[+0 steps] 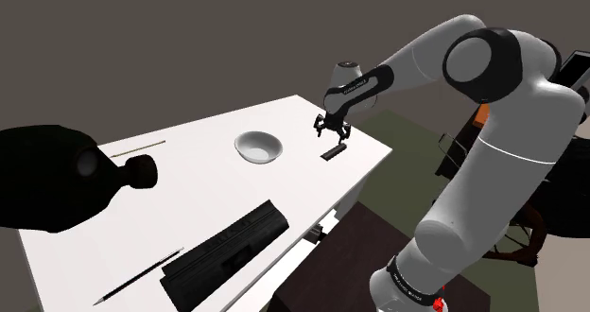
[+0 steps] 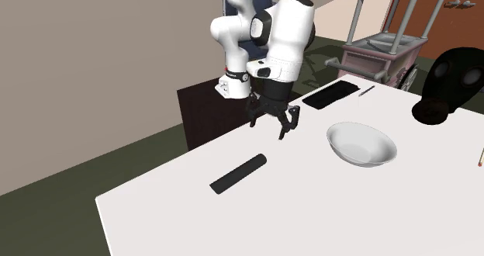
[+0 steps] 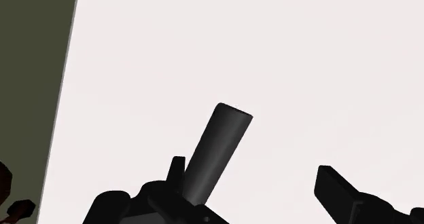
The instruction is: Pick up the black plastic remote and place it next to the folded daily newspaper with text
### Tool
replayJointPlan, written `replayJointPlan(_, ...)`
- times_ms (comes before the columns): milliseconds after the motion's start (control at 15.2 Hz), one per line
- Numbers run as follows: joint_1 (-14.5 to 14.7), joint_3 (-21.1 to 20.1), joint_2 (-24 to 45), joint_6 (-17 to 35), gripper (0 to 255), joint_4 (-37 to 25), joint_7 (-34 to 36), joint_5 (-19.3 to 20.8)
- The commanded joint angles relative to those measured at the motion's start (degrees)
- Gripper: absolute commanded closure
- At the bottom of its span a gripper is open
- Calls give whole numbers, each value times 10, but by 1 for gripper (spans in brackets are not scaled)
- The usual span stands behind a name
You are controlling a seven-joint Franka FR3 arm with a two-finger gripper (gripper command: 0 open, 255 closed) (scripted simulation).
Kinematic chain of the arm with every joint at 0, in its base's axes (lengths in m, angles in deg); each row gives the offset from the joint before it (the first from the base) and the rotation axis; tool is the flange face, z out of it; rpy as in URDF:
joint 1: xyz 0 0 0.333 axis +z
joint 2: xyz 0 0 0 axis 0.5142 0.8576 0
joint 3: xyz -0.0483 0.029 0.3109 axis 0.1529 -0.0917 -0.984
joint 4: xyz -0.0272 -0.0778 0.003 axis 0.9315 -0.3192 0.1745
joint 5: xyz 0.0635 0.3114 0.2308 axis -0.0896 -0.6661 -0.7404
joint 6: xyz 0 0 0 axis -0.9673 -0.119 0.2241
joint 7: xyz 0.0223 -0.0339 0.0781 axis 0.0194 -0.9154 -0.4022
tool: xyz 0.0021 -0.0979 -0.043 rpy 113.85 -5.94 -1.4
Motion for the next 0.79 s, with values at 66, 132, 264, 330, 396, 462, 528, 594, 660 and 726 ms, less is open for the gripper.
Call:
replayJointPlan(66, -13, 16, 52, 22, 0, -33, 37, -6)
replayJointPlan(132, -17, 22, 68, 29, 0, -43, 48, -9)
replayJointPlan(264, -26, 32, 100, 43, 0, -63, 70, -16)
replayJointPlan(330, -31, 37, 115, 49, 0, -73, 80, -20)
replayJointPlan(396, -36, 42, 131, 55, 0, -84, 90, -25)
replayJointPlan(462, -40, 46, 144, 60, 0, -92, 99, -30)
replayJointPlan(528, -42, 45, 151, 66, 0, -93, 98, -30)
replayJointPlan(594, -43, 45, 157, 71, 0, -94, 97, -31)
replayJointPlan(660, -45, 45, 164, 77, 0, -96, 97, -32)
replayJointPlan(726, -46, 44, 171, 82, 0, -97, 96, -33)
